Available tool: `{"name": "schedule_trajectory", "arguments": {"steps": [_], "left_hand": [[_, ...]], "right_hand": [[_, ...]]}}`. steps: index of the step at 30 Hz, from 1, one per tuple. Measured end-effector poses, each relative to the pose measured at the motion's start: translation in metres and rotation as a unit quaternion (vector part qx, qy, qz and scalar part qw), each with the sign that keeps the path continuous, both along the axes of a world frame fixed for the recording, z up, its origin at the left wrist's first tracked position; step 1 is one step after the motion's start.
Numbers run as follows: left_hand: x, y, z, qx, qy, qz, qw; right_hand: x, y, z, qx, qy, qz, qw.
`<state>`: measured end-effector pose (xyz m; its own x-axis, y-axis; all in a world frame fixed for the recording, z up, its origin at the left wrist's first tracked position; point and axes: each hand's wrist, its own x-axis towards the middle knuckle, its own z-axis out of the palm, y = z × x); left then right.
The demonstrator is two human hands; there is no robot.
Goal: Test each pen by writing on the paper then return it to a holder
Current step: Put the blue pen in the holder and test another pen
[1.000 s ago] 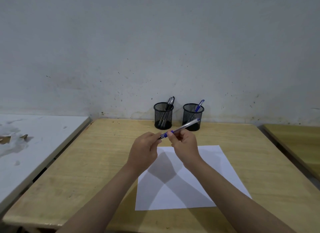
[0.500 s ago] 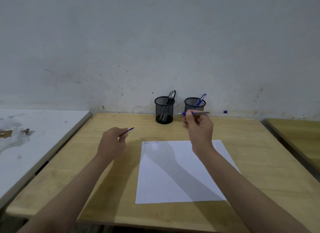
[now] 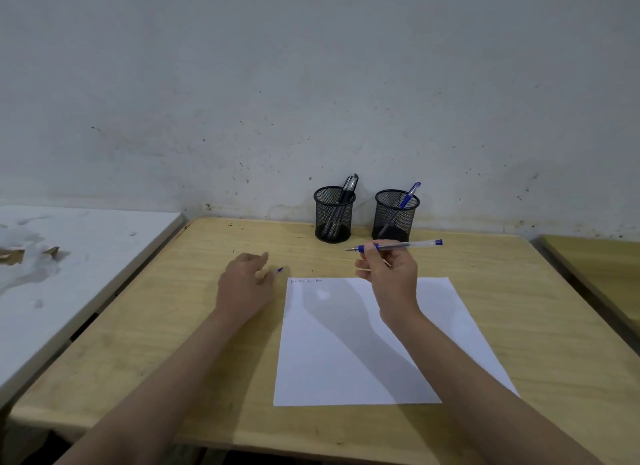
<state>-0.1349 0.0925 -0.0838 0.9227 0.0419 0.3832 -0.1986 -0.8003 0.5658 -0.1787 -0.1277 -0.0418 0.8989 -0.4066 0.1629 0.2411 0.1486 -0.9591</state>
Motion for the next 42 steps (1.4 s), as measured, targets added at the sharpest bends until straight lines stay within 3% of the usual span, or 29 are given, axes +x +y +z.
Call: {"name": "schedule_trajectory", "arguments": {"steps": [3,7,9,13,30,42], "left_hand": [[-0.018,-0.016,0.005,-0.042,-0.039,-0.057,0.997],[-0.036,-0.035,-0.001,0.030,0.036,-0.183,0.982],[-0.036,-0.039,-0.009,0.099,0.076,-0.199,0.972],[-0.034,-0.042,-0.017,0.199,0.125,-0.181,0.955],[-0.037,-0.043,-0.020,0.203,0.115,-0.164,0.958],[-0.047,-0.039,-0.016,0.210,0.102,-0.110,0.966]], "right_hand": [[0.006,0.003,-0.005,0.003,0.008,0.015,1.000],[0.021,0.010,-0.011,-0.010,0.035,0.045,0.998],[0.030,0.015,-0.014,-0.031,0.054,0.056,0.996],[0.047,0.022,-0.019,-0.088,0.087,0.064,0.990],[0.059,0.024,-0.038,-0.178,0.088,0.054,0.979],[0.061,0.023,-0.041,-0.175,0.083,0.051,0.980]]}}
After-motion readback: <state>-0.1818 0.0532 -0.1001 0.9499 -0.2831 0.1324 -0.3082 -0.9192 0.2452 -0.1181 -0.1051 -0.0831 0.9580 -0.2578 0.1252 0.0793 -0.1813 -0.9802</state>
